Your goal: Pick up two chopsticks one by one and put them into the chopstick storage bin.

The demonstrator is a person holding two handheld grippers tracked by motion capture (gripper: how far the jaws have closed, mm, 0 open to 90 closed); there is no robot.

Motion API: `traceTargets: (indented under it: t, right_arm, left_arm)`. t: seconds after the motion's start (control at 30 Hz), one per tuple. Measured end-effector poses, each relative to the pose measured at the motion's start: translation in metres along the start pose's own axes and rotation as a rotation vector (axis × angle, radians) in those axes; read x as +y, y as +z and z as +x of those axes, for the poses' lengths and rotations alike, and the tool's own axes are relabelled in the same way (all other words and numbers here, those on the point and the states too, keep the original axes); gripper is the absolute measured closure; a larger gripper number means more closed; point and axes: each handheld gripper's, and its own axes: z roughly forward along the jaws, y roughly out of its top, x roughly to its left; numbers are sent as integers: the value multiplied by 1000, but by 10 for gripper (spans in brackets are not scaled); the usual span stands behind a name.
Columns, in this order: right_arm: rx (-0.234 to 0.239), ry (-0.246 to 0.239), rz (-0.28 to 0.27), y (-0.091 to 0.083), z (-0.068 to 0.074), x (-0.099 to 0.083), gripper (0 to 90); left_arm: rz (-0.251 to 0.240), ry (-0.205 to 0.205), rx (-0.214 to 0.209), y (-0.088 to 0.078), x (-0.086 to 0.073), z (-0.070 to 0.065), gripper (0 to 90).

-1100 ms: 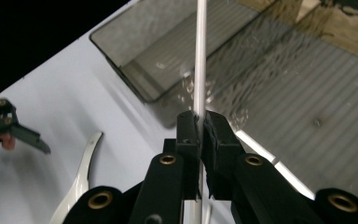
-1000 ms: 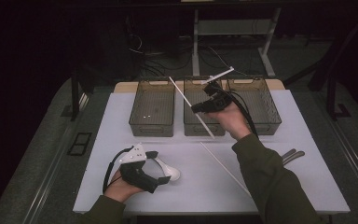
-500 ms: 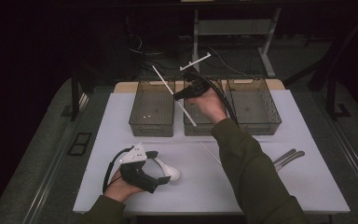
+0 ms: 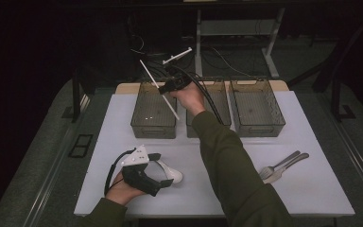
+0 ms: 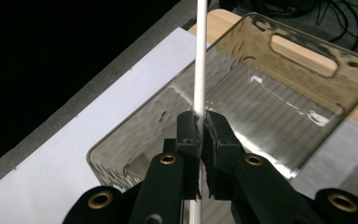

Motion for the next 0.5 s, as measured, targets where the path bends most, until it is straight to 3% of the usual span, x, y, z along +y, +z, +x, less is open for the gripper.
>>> traceTargets:
  t: [0.23,0.5]
  right_arm:
    - [-7,8,15,22,4,-3,848]
    - [-23,-1,30,35,7,-8,848]
  left_arm:
    - [-3,-1,-3,-1,0,1,0]
    - [-1,3,-5,-1,0,0,0]
